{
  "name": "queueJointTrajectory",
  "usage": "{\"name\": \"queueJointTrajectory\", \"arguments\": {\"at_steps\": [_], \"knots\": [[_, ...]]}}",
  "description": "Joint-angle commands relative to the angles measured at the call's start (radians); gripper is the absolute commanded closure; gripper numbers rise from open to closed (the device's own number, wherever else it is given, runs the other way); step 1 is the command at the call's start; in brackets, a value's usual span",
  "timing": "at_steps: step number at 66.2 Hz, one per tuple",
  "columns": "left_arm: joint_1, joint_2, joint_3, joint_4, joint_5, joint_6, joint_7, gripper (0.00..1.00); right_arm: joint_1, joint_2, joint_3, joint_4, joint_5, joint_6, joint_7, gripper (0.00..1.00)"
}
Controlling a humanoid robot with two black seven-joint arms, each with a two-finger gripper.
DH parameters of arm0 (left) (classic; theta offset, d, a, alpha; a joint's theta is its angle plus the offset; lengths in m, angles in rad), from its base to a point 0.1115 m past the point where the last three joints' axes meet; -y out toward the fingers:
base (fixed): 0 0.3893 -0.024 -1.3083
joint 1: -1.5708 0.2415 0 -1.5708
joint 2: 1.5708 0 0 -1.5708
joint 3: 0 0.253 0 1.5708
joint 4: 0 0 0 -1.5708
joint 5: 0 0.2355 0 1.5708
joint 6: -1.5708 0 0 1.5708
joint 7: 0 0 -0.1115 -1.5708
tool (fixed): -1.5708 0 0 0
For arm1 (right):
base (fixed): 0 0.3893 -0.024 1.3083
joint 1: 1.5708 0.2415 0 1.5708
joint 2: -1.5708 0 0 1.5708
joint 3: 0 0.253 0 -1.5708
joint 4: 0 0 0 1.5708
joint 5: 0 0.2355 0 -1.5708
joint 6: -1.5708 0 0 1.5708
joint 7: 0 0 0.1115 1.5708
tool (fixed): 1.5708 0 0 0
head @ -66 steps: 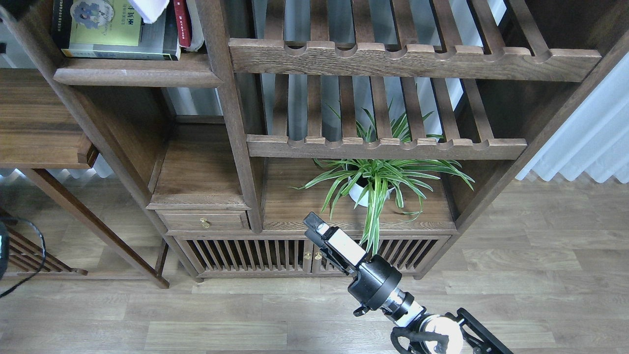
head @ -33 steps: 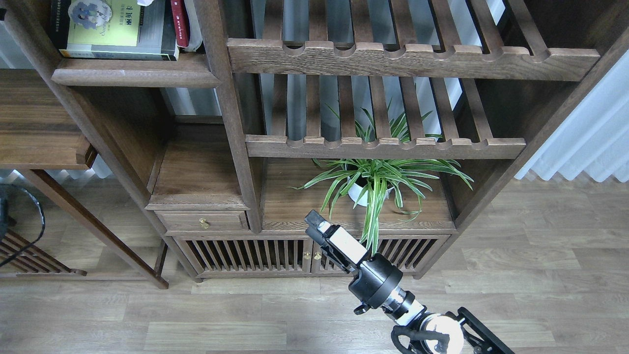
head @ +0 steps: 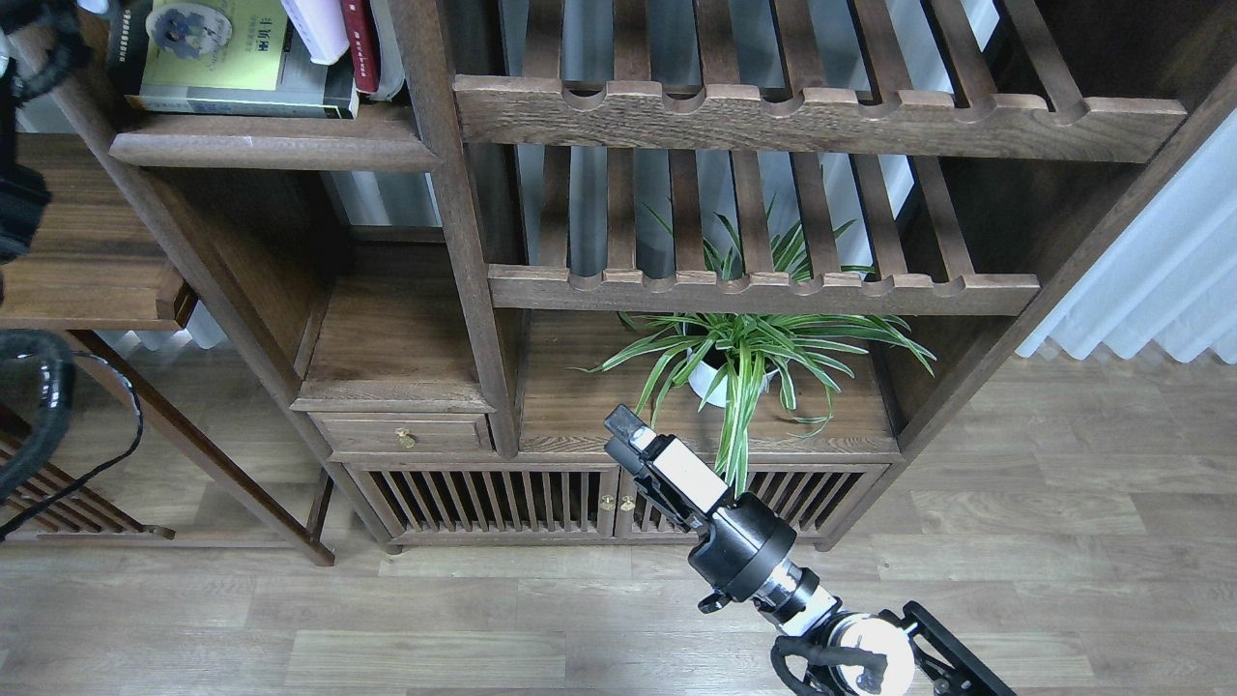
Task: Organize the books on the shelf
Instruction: 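Push the white booklet farther into the upper-left compartment with the left gripper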
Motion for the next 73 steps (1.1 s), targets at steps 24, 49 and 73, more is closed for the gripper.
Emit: {"name": "queueJointTrajectory", "arguments": {"at_steps": [24,49,73], "knots": [[0.06,-0.017,0.023,-0.06,-0.21,0.0,0.001,0.11,0.035,0.0,0.034,0.052,0.001,0.0,0.03,0.01],[0.525,0.072,-0.058,-0.571,-0.351,0.0,0.001,0.01,0.055,0.0,0.034,0.054,0.001,0.0,0.03,0.02],[0.93,0.009,0.02,-0.692,-0.543,0.0,0.001,0.0,0.069,0.0,0.034,0.054,-0.004,0.0,0.03,0.02]]}}
